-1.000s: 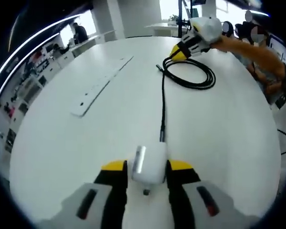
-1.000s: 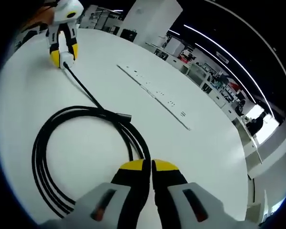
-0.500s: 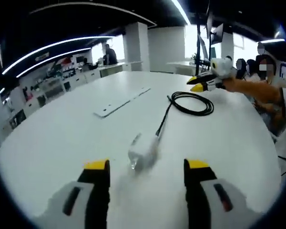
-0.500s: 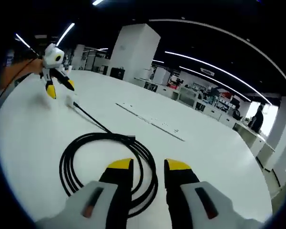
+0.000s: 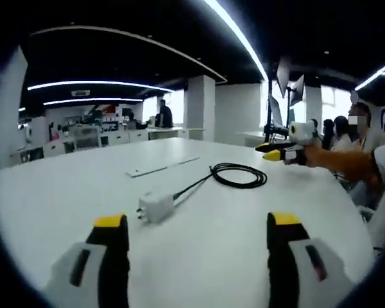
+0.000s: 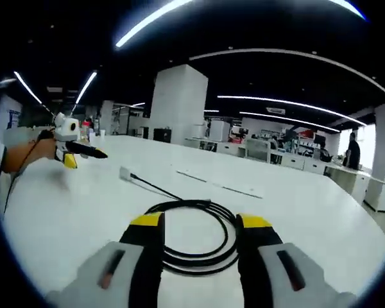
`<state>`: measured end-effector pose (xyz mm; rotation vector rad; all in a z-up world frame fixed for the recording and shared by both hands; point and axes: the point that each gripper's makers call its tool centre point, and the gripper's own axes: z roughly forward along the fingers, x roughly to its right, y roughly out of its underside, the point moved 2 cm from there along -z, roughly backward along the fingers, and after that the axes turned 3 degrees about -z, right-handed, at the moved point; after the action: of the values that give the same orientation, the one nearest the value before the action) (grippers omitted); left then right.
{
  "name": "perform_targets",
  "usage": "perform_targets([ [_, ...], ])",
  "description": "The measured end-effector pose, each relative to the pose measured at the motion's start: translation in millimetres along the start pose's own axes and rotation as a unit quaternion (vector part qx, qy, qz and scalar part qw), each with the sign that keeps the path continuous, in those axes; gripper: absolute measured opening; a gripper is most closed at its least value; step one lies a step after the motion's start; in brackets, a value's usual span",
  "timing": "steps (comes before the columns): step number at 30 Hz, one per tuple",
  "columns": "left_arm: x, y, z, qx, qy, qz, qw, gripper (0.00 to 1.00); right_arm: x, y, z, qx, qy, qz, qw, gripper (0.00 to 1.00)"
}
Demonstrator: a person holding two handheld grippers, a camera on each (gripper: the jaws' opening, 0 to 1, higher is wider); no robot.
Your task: Plug the desk Type‑C cable into the charger adapter.
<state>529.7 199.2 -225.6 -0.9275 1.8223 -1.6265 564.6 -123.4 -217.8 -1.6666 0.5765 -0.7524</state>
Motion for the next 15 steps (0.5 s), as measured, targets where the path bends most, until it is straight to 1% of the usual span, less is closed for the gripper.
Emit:
perform_targets([
  [3, 16.7, -0.9, -17, 0.012, -0.011, 0.020, 0.9997, 0.95, -13, -7.6, -18, 0.023, -0.001, 0.011, 0.9997, 0.51],
  [4, 21.5, -1.7, -22, 0.016, -0.017, 0.026, 0.9994, 0.96, -13, -8.0, -21, 0.025, 0.001, 0.014, 0.9996, 0.52],
  [5, 24.3, -3.3, -29, 0.024, -0.023, 0.035, 0.9988, 0.96, -16, -9.2, -26, 0.030, 0.002, 0.019, 0.9994, 0.53],
  [6, 27.3, -7.0, -35, 0.042, -0.027, 0.040, 0.9980, 0.96, -16, -11.3, -29, 0.041, 0.005, 0.025, 0.9988, 0.54],
  [7, 32.6, -9.7, -41, 0.058, -0.034, 0.036, 0.9971, 0.97, -16, -12.5, -31, 0.051, 0.008, 0.031, 0.9982, 0.55],
  [9, 37.1, -11.6, -52, 0.084, -0.051, 0.021, 0.9950, 0.97, -20, -10.1, -40, 0.054, 0.009, 0.040, 0.9977, 0.60],
  [10, 37.3, -10.0, -58, 0.086, -0.059, 0.021, 0.9943, 0.97, -23, -9.3, -47, 0.060, 0.014, 0.044, 0.9971, 0.62],
  [12, 39.1, -10.9, -68, 0.103, -0.086, 0.028, 0.9905, 0.98, -29, -8.4, -58, 0.067, 0.022, 0.042, 0.9966, 0.63],
  [13, 44.5, -11.0, -76, 0.113, -0.097, 0.030, 0.9884, 0.98, -32, -8.5, -64, 0.072, 0.027, 0.039, 0.9963, 0.64],
  [15, 51.6, -9.8, -85, 0.116, -0.099, 0.030, 0.9878, 0.99, -36, -8.1, -75, 0.080, 0.036, 0.041, 0.9953, 0.67],
])
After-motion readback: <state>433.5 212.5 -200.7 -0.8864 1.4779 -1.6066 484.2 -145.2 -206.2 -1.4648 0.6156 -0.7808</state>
